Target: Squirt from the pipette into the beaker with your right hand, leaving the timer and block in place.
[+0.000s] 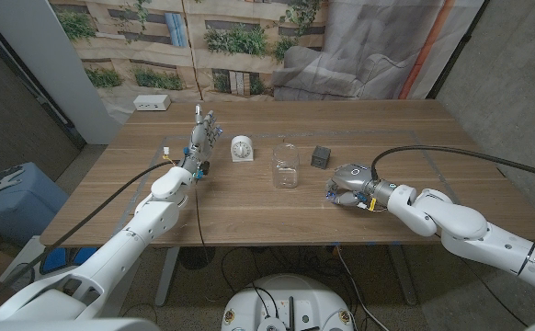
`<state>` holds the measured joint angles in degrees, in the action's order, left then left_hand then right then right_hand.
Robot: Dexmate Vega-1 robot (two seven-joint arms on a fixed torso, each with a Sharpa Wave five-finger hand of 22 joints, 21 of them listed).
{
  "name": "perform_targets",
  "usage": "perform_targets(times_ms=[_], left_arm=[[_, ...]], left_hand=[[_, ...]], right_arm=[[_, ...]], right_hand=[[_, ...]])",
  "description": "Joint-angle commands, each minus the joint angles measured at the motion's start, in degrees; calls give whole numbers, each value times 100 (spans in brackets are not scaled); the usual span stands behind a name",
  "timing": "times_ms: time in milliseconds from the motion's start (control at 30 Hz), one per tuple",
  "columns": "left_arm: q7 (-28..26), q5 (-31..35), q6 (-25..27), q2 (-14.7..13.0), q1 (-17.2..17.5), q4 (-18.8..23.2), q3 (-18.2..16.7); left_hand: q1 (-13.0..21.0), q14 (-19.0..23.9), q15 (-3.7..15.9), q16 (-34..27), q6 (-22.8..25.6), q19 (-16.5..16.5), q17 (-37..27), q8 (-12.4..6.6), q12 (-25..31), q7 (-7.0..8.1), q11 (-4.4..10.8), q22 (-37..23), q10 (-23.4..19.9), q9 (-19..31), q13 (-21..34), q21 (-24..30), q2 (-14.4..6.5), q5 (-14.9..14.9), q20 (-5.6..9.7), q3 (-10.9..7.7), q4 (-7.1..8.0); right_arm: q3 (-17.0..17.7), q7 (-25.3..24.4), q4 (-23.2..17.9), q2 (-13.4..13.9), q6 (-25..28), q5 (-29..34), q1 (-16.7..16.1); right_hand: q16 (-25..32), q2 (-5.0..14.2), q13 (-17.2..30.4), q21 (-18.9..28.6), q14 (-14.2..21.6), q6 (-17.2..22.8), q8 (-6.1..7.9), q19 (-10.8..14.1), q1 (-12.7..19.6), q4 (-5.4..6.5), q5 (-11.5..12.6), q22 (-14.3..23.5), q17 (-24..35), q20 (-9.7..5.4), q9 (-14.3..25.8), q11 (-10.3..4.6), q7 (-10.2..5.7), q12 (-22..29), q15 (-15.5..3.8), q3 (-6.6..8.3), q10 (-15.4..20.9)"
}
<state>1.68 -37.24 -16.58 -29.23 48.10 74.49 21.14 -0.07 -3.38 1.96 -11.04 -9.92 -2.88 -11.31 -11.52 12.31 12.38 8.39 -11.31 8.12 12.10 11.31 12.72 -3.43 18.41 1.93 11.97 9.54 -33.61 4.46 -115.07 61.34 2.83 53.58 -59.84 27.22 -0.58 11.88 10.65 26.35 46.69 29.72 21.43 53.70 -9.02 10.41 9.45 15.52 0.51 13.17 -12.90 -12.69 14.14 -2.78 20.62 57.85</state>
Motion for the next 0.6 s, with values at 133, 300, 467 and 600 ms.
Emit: perform_targets(times_ms=[133, 300, 467, 600], left_arm=[[12, -7, 1, -7, -1, 0, 0], [11, -6, 1, -6, -2, -1, 1], [11, -6, 1, -5, -3, -2, 1], [11, -6, 2, -6, -3, -2, 1]], left_hand=[[-7, -54, 666, -33, -26, -28, -9, -34, 27, 33, 17, -14, 18, 13, 32, 31, -254, 33, 522, 36, -14], [-7, -59, 665, -31, -26, -33, -9, -34, 23, 33, 9, -14, 28, 14, 32, 29, -254, 33, 522, 36, -14], [-7, -56, 671, -33, -25, -34, -9, -34, 23, 33, 8, -14, 27, 14, 32, 29, -254, 33, 527, 36, -14], [-8, -54, 664, -34, -25, -30, -9, -35, 26, 33, 18, -14, 20, 14, 32, 31, -254, 33, 525, 36, -14]], right_arm=[[-1, -130, 55, 7, -75, 22, -27], [-11, -225, 94, -10, -115, 42, -21], [-25, -250, 127, -37, -117, 50, -13], [-19, -298, 146, -36, -153, 19, -8]], right_hand=[[36, 48, 70, 22, 89, 198, 128, 42, 34, -12, 9, 16, 1, 2, 40, 15, 12, 0, -802, 21, 131], [65, 70, 94, 23, 126, 264, 176, 48, 56, -14, 9, 17, 17, -2, 56, 15, 12, 14, -814, 19, 178], [78, 92, 121, 26, 175, 328, 226, 61, 78, -19, 12, 17, 19, -1, 73, 14, 14, 33, -830, 31, 235], [82, 97, 134, 29, 199, 349, 248, 73, 84, -20, 12, 17, 19, -8, 82, 14, 15, 43, -832, 34, 265]])
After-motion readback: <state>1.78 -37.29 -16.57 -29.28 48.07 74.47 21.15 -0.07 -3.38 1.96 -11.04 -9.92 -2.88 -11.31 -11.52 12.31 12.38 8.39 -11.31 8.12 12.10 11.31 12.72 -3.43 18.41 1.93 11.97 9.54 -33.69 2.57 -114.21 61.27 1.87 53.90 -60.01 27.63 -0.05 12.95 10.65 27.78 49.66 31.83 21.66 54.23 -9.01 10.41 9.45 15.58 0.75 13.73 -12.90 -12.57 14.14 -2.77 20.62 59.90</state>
